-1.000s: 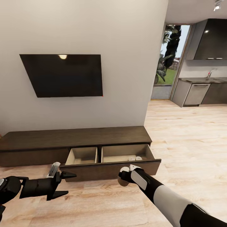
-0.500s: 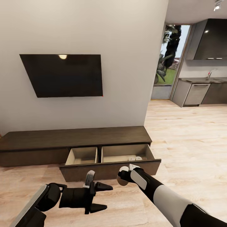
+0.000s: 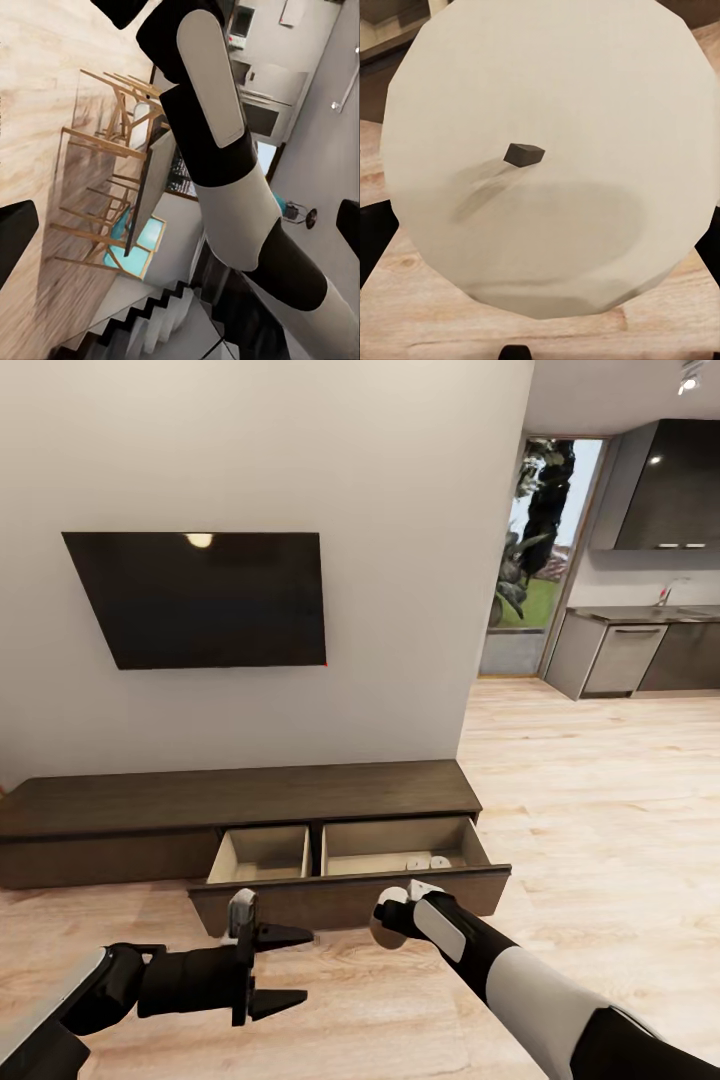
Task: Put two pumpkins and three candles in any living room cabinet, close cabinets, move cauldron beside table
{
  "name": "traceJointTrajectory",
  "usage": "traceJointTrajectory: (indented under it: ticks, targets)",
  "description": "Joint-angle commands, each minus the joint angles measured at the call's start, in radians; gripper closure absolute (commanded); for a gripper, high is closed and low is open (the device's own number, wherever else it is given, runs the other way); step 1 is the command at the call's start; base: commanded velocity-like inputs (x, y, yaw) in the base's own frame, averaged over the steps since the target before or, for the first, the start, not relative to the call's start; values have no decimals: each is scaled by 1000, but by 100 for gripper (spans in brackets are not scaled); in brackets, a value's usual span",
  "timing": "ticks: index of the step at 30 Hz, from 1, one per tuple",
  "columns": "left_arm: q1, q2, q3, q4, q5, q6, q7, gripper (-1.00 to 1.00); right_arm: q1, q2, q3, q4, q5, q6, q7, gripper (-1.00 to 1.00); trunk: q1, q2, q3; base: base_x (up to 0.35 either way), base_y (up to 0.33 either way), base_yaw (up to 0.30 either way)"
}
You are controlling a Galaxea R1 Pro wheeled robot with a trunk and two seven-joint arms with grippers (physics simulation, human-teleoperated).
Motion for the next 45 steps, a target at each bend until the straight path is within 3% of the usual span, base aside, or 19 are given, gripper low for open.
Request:
traceJointTrajectory:
  ticks: [1,9,11,12,13,15,19,45]
  targets:
    - [-1,5,-1,-1,11,-1,6,-100,-1,-1,7,-2,-8,2,-8,100,0,-1,-1,0,0,0]
    - [0,22,0,-1,11,-1,-4,-100,-1,-3,7,-29,-10,43,-12,100,0,-1,-1,78,0,0]
    - [0,22,0,-1,11,-1,-4,-100,-1,-3,5,-112,-11,93,-15,100,0,-1,-1,20,0,0]
    - [0,23,0,-1,11,-1,-4,-100,-2,-7,5,-204,-11,127,-20,100,0,-1,-1,8,0,0]
    - [0,22,0,-1,11,-1,-4,-100,-1,-36,-18,-318,-12,153,-49,100,0,-1,-1,3,0,0]
    - [0,22,0,-1,11,-1,-4,-100,-1,-72,-57,-401,-13,164,-108,100,0,-1,-1,2,0,0]
    - [0,22,0,-1,11,-1,-4,-100,-1,-99,-94,-477,-13,170,-194,100,0,-1,-1,0,0,0]
    - [1,23,0,-1,11,-1,-4,-100,-1,-99,-100,-479,-7,160,-211,100,0,-1,-1,136,-3,0]
